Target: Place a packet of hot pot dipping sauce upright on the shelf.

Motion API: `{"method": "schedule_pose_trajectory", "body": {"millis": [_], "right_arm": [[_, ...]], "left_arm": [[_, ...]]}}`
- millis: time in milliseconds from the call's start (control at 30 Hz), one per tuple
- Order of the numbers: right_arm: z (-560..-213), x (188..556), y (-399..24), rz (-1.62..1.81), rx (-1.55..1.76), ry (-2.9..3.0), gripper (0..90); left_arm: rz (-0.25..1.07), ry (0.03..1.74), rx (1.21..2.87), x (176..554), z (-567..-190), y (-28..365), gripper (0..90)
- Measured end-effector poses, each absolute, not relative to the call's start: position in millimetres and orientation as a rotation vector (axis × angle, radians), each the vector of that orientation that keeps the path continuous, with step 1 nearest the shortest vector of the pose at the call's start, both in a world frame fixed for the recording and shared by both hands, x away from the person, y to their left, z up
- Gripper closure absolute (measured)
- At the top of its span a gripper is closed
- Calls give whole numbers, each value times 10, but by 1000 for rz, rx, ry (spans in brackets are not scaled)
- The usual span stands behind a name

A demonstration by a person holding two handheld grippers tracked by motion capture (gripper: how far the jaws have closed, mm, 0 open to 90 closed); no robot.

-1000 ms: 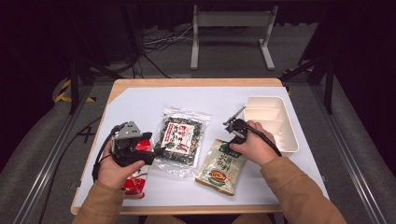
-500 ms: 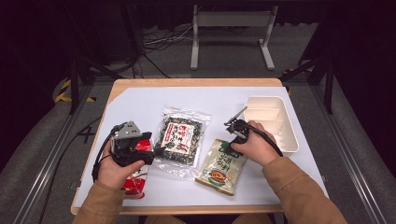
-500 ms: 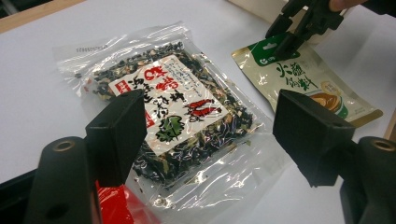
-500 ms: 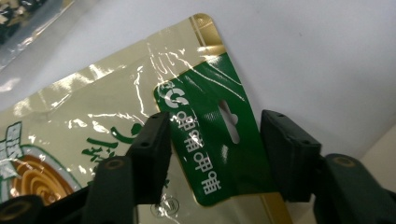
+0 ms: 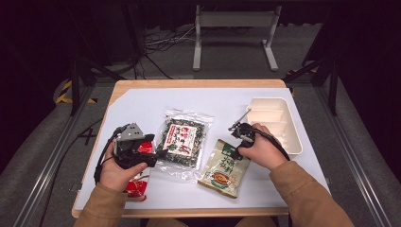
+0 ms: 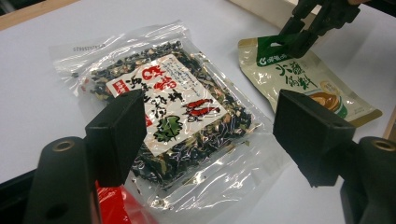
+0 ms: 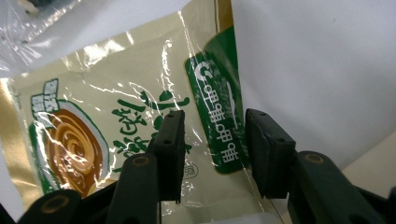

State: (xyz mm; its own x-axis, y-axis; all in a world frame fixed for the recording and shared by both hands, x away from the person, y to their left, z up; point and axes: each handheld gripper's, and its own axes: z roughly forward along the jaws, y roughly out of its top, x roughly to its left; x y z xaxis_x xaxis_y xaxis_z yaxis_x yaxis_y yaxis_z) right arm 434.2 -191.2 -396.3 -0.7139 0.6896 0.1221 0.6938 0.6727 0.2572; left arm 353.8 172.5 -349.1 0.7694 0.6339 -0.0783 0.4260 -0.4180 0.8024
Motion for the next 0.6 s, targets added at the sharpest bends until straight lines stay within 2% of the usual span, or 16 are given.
{"method": "schedule_pose_trajectory", "body": {"millis": [300, 333, 367, 433, 600], "right_arm": [[-4039, 4406, -1866, -350, -1125, -2878, 700], [-4047, 4399, -1843, -312, -1102, -2917, 762], [-4047, 4399, -1843, -312, -1102, -2917, 762], [-4062, 4387, -1831, -289, -1092, -2967, 860], [-4056, 4373, -1827, -293, -1089, -2989, 892]], "left_arm": [[286, 799, 2072, 3550, -3507, 1725, 259], [288, 796, 2071, 3552, -3507, 1726, 259], [288, 796, 2071, 3553, -3507, 1726, 259], [287, 797, 2071, 3552, -3508, 1725, 258], [282, 801, 2064, 3546, -3503, 1730, 257]]}}
